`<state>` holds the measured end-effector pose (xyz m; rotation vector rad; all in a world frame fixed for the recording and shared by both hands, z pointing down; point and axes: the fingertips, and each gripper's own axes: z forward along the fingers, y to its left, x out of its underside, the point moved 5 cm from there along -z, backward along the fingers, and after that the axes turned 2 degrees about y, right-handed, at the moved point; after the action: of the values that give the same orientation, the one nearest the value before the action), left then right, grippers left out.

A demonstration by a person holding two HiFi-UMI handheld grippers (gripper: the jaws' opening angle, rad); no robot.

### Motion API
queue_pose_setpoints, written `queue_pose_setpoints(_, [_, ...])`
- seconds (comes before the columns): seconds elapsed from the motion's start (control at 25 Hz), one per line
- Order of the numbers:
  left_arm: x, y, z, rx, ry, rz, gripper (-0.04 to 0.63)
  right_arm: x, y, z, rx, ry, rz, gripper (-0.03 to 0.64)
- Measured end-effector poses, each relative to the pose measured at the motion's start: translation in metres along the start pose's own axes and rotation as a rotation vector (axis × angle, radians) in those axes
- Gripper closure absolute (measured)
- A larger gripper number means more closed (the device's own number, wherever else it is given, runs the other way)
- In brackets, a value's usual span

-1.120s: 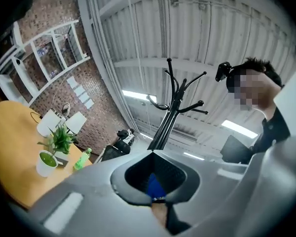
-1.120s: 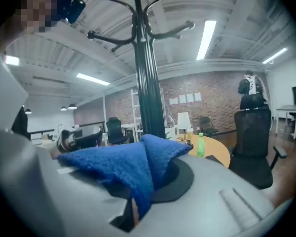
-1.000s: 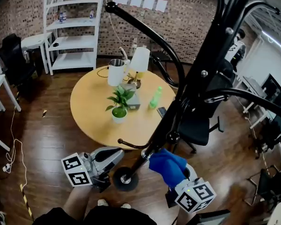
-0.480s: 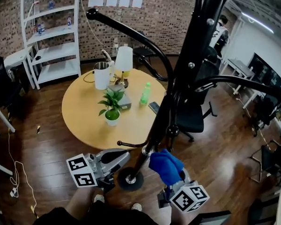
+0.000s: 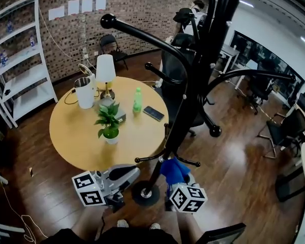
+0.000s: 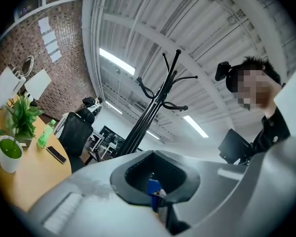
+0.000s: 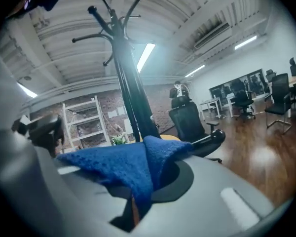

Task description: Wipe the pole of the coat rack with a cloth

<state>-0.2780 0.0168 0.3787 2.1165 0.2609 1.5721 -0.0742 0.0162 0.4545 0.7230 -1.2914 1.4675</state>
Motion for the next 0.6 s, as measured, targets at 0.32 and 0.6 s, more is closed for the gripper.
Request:
queue_pose_setpoints(0.32, [-0.008, -0.014, 0.006, 0.032, 0.002, 0.017, 0.594, 0.008, -0.008, 0.04, -0.029, -0.058, -0.036, 0.592])
queue_pose_setpoints(0.6, [-0.011, -0.013, 0.017, 0.024, -0.011, 0.043, 0.594, 0.005, -0.006, 0.041, -0.113, -0.063, -0.005, 0.592])
